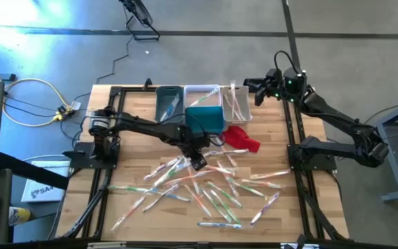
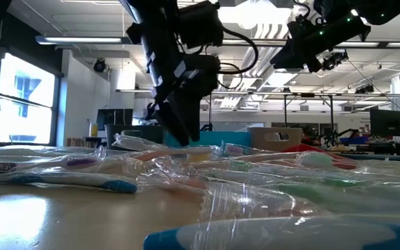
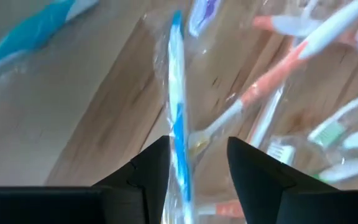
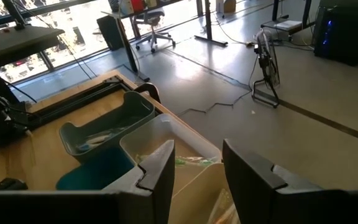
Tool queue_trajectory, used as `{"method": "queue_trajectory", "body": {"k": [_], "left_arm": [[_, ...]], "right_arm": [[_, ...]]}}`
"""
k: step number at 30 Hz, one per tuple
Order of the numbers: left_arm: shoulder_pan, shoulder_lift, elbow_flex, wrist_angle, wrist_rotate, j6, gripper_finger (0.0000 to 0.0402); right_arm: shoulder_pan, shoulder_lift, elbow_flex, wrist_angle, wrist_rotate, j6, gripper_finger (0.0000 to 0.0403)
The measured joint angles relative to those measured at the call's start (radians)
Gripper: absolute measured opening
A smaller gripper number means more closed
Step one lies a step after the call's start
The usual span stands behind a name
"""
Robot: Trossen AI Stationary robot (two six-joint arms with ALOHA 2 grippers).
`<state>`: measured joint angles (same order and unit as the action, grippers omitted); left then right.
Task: Pick & Place Toothbrushes
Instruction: Put the blue toothbrush into the gray bin
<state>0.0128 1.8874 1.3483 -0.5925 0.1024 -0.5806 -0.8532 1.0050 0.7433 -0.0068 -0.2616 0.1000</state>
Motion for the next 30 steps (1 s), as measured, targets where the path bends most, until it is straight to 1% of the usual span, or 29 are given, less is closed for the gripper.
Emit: {"method": "queue_trajectory", "body": {"k": [9, 17, 20, 22, 24, 30], "left_arm": [[0.0, 0.028, 0.003, 0.004, -0.001, -0.003, 0.0152], [0.0, 0.049, -0.001, -0.021, -0.008, -0.038, 0.0152], [0.0, 0.069, 0.002, 0.007, -0.008, -0.049, 0.0152], [0.0, 0.074, -0.002, -0.015, -0.008, -0.063, 0.0152], [0.0, 0.084, 0.002, 0.021, -0.008, -0.075, 0.0152], [0.0, 0.085, 0.0, 0.037, 0.012, -0.08, 0.0151]], "right_arm": [[0.0, 0.0, 0.0, -0.021, 0.0, -0.001, 0.0128], [0.0, 0.0, 0.0, -0.043, 0.0, -0.026, 0.0128], [0.0, 0.0, 0.0, -0.043, 0.0, -0.026, 0.0128], [0.0, 0.0, 0.0, -0.043, 0.0, -0.026, 0.0128], [0.0, 0.0, 0.0, -0.043, 0.0, -0.026, 0.0128], [0.0, 0.0, 0.0, -0.043, 0.0, -0.028, 0.0128]]}}
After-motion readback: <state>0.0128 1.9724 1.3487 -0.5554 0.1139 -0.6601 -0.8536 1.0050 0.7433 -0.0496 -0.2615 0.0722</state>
